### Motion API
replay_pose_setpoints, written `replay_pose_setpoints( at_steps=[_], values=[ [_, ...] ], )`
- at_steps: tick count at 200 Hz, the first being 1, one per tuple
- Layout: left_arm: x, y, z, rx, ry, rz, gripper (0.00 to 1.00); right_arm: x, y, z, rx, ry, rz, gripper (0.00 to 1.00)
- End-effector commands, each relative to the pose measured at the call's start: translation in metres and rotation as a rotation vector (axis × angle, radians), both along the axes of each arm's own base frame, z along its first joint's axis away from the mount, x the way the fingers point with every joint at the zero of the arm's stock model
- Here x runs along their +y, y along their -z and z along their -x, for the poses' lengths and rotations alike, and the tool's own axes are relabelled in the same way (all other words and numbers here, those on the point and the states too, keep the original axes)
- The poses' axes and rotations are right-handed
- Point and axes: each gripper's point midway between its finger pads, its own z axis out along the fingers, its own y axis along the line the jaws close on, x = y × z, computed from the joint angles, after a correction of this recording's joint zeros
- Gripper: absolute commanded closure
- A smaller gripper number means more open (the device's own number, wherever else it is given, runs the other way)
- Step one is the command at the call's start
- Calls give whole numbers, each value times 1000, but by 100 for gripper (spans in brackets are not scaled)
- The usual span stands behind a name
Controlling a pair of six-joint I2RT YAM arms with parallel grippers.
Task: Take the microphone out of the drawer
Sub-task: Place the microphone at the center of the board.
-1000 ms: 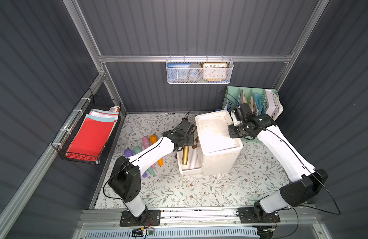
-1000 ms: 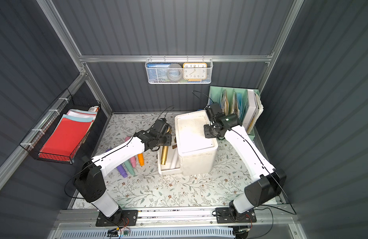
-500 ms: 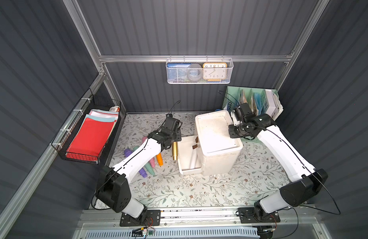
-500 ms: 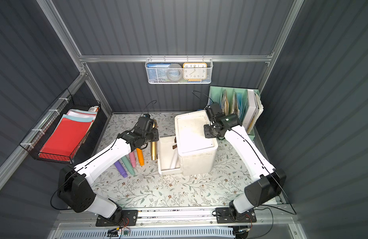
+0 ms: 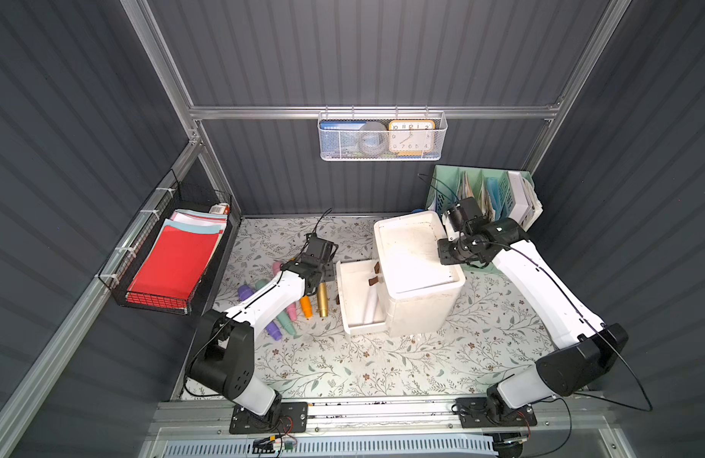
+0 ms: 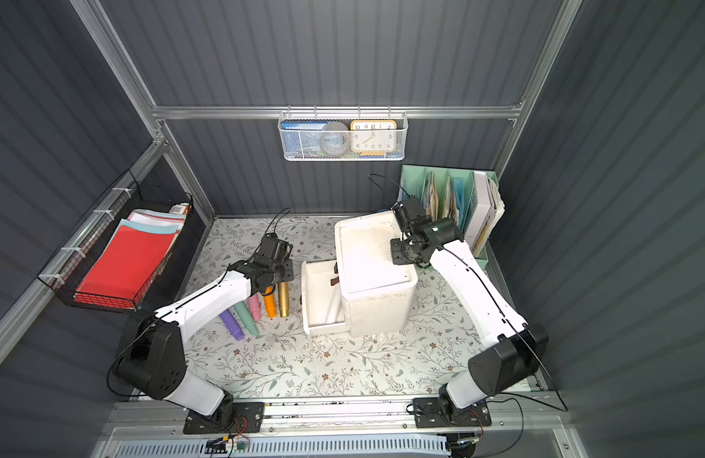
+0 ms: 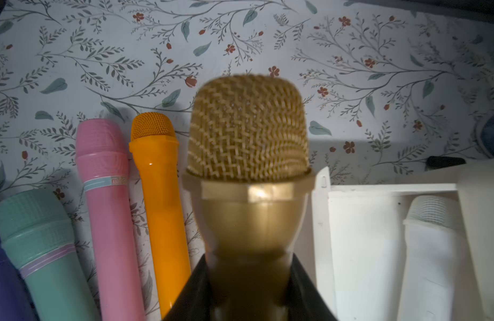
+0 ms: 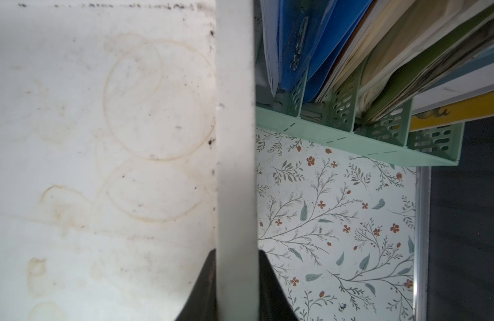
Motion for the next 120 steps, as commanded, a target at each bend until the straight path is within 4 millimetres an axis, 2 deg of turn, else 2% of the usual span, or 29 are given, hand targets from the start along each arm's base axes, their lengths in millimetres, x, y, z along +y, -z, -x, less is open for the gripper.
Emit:
replay_pose_setpoints(
  at_steps=[1,37,120],
  values=[
    [8,18,-7,9,-41,8,70,-7,93,36,359,-13,117,100],
    [14,47,-10,73,-60,30,70,-7,94,37,362,-14,119,100],
    [19,86,-8,174,-60,2,68,-8,95,36,365,-15,125,100]
  ],
)
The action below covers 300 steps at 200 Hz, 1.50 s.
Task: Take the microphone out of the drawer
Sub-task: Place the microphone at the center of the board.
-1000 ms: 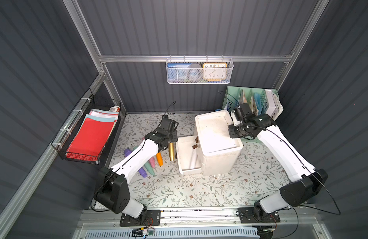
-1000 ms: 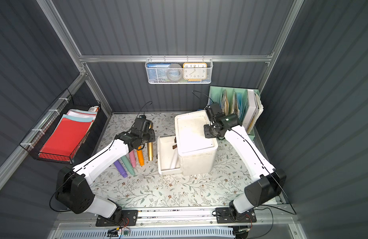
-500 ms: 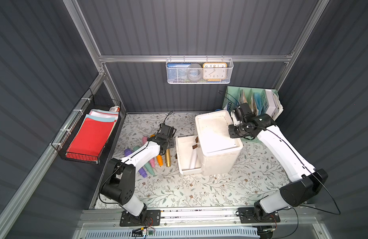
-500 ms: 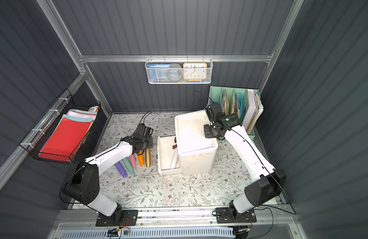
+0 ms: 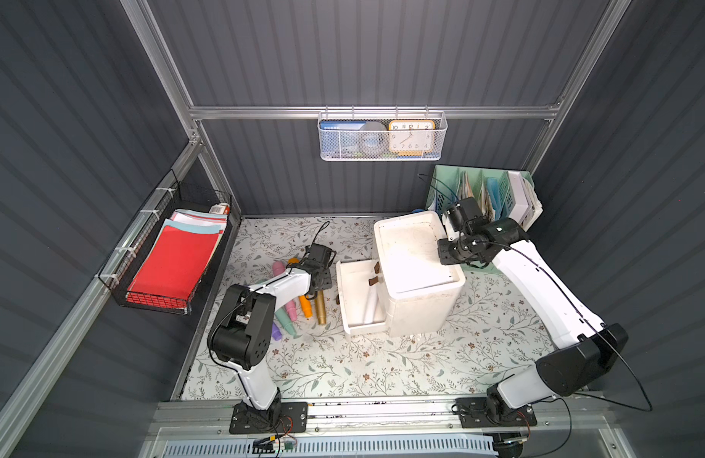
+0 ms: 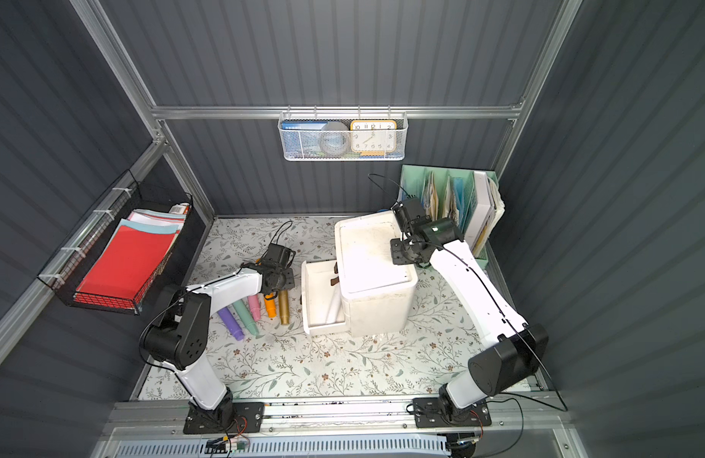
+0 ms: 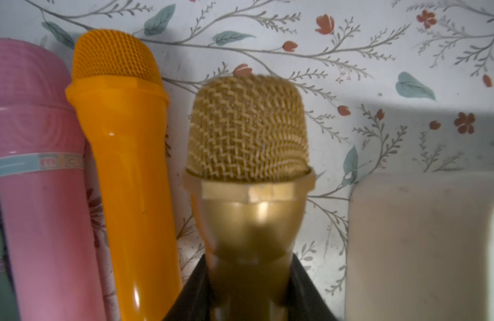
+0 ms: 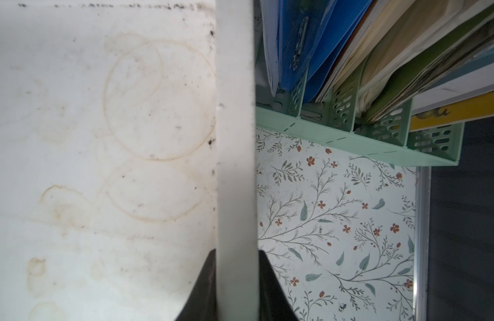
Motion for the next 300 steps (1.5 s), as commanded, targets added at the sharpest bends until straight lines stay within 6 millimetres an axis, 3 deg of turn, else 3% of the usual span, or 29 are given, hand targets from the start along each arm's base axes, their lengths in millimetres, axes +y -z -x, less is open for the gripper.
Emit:
replay_pose_setpoints(
  at_steps=[1,61,156,207,300],
  values=[
    [2,7,-1,18,-11,8,68,-8,95,37,365,-15,124,100],
    [2,23,3,74,-6,7,59,-9,94,37,364,-18,128,100],
    [1,17,1,73,-5,7,44,-9,92,37,362,-19,127,100],
    [0,-5,-4,34,2,12,43,-9,92,37,363,-16,125,100],
    [-3,-76,-11,-97,28,46,43,-7,92,37,361,-15,121,100]
  ],
)
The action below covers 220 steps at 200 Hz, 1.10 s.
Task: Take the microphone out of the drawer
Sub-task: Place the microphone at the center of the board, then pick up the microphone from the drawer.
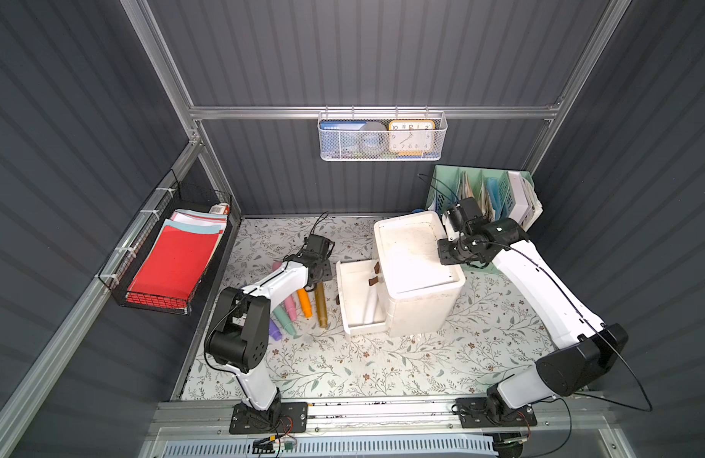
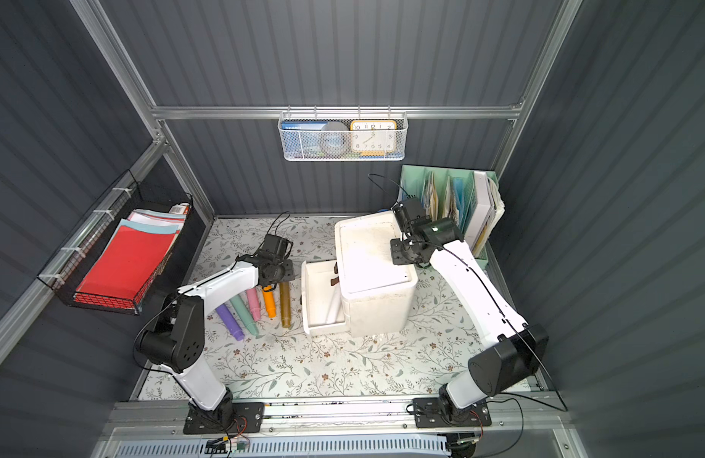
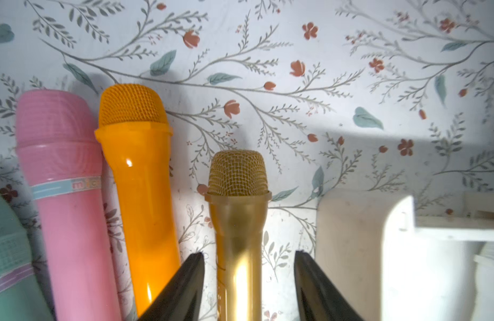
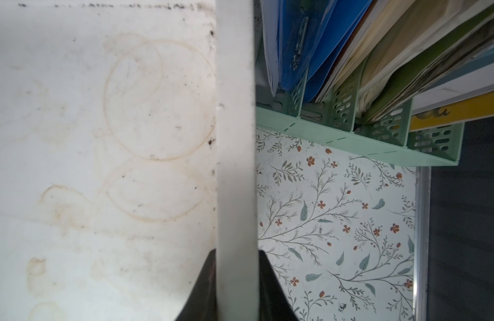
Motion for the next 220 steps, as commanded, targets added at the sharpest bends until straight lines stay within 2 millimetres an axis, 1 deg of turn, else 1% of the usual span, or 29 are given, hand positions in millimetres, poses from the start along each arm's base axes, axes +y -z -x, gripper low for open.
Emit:
replay_pose_setpoints(
  at_steps=[1,20,45,62,77,105,126,148,189,220],
  values=[
    [2,-28,3,-37,18,5,43,-7,92,37,360,-14,121,100],
    [-2,-41,5,-62,31,37,43,-7,92,36,362,-14,118,100],
    [-12,-55,11,-86,67,101,43,-5,92,37,362,-18,116,100],
    [-24,-62,17,-102,125,158,43,-5,93,36,363,-16,116,100],
    [-41,-67,23,-121,232,218,43,-4,93,36,363,-18,114,100],
    [-63,-71,34,-126,322,325,43,-3,93,36,361,-20,113,100],
    [-75,-68,42,-115,369,369,44,-1,93,36,362,-20,111,100],
    [-91,-57,52,-85,426,393,44,-1,93,36,364,-20,110,100],
    [-126,-35,70,-29,526,340,44,0,94,36,365,-25,117,100],
    [-141,-18,76,16,554,323,44,-1,94,36,366,-24,125,100]
  ],
)
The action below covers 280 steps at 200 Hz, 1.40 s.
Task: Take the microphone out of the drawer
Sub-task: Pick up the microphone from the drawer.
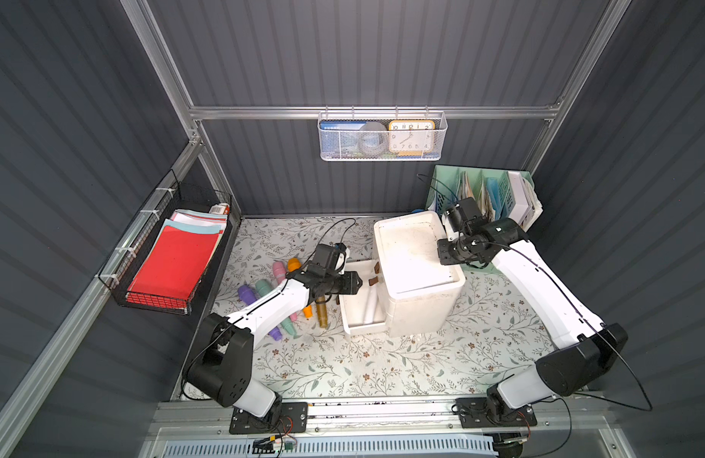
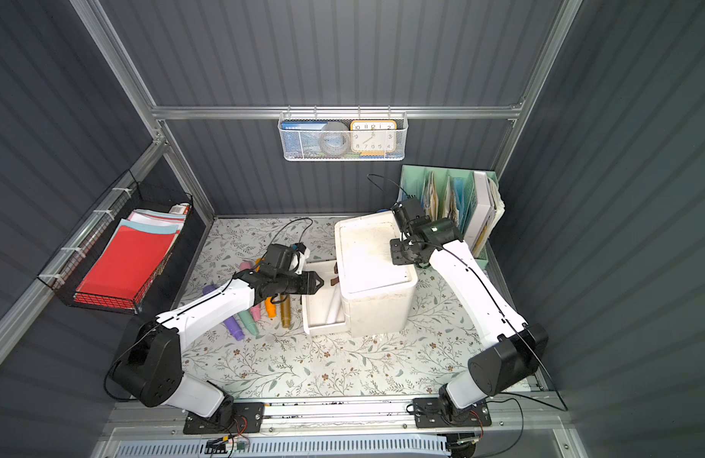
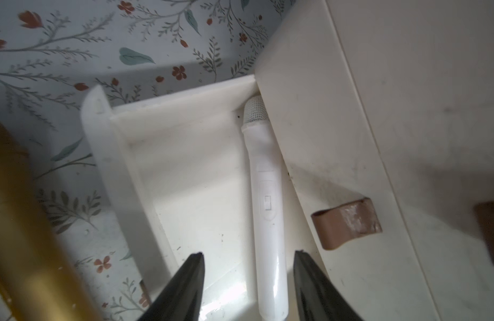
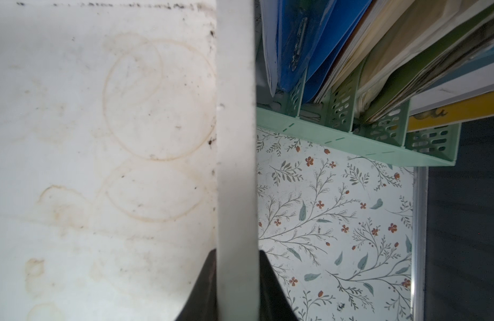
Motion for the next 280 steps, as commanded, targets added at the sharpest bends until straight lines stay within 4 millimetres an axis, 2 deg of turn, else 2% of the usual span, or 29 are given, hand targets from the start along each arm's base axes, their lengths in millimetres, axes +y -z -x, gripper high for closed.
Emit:
replay_pose_setpoints(
  at_steps=[1,66,152,201,253,280],
  values=[
    [-8,12,2,10,37,-28,44,-2,95,36,368,-22,117,100],
    [-24,45,12,60,60,-68,44,-2,96,36,370,-23,117,100],
    [-41,78,9,81,33,-201,45,-3,97,37,372,-23,121,100],
    [-32,88,5,79,-31,-309,45,-3,99,37,376,-23,123,100],
    [-12,94,0,72,-136,-434,47,-2,100,38,383,-26,120,100],
    [-11,98,0,75,-140,-451,51,-3,99,38,380,-26,122,100]
  ],
)
